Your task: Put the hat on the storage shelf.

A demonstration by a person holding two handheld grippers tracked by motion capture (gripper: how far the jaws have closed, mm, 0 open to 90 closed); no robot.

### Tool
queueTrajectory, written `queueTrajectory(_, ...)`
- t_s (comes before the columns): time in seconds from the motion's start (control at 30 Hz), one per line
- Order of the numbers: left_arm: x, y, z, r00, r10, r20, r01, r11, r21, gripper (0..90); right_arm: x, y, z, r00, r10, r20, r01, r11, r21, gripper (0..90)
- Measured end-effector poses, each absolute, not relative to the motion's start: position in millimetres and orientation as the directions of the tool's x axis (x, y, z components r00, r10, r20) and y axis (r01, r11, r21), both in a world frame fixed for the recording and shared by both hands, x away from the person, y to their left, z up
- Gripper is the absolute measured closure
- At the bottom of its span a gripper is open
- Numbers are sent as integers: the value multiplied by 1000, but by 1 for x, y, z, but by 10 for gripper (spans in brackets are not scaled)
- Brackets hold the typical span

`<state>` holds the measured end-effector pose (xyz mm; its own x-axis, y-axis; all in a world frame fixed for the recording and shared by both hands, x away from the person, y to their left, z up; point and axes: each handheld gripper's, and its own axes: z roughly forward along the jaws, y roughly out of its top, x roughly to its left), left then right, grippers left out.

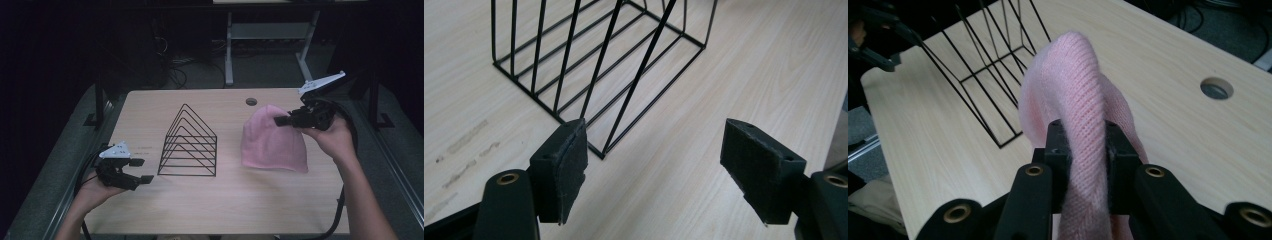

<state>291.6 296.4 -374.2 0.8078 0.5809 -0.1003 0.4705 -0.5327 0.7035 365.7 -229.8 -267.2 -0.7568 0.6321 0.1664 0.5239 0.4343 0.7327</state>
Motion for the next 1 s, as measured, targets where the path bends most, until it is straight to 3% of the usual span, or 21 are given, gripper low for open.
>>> queueTrajectory(1.0,325,270,-301,879,464,-106,391,-577,717,255,377,-175,-190,-858,501,115,389,486,782,763)
